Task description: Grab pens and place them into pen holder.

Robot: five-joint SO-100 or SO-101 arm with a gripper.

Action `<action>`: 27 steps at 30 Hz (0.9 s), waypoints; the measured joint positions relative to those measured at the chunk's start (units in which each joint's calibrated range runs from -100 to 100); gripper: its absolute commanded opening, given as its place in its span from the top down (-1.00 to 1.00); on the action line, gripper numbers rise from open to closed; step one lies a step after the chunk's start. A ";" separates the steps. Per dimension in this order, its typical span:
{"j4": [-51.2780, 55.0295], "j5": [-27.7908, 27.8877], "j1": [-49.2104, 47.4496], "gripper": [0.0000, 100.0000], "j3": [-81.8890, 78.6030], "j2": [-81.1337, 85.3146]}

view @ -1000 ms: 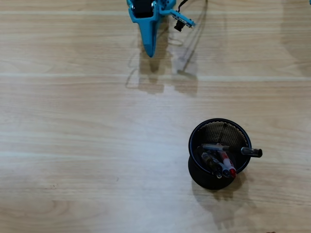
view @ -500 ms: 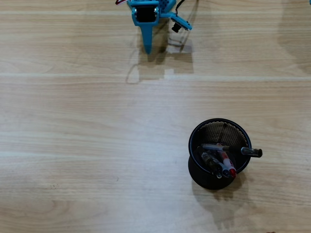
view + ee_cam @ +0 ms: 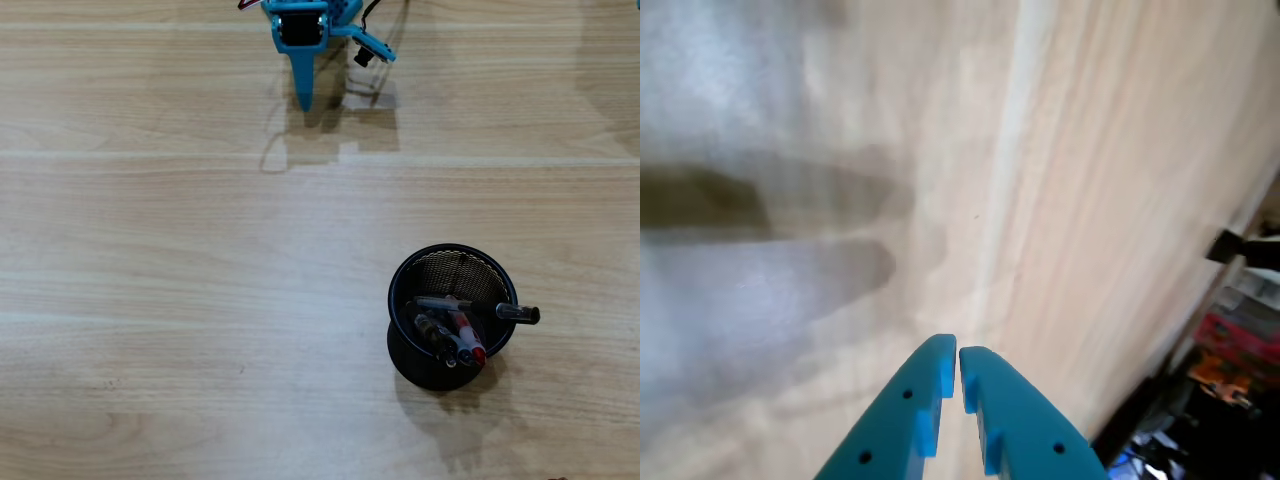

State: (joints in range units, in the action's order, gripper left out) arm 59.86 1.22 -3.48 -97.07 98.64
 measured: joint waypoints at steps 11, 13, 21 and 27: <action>-6.47 0.00 -0.29 0.95 -1.77 0.00; -6.56 0.00 -0.29 0.95 -1.77 0.00; -6.73 0.00 -0.29 0.95 -1.77 0.00; -6.73 0.00 -0.29 0.95 -1.77 0.00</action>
State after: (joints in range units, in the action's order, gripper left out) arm 53.13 1.22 -3.76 -98.85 98.64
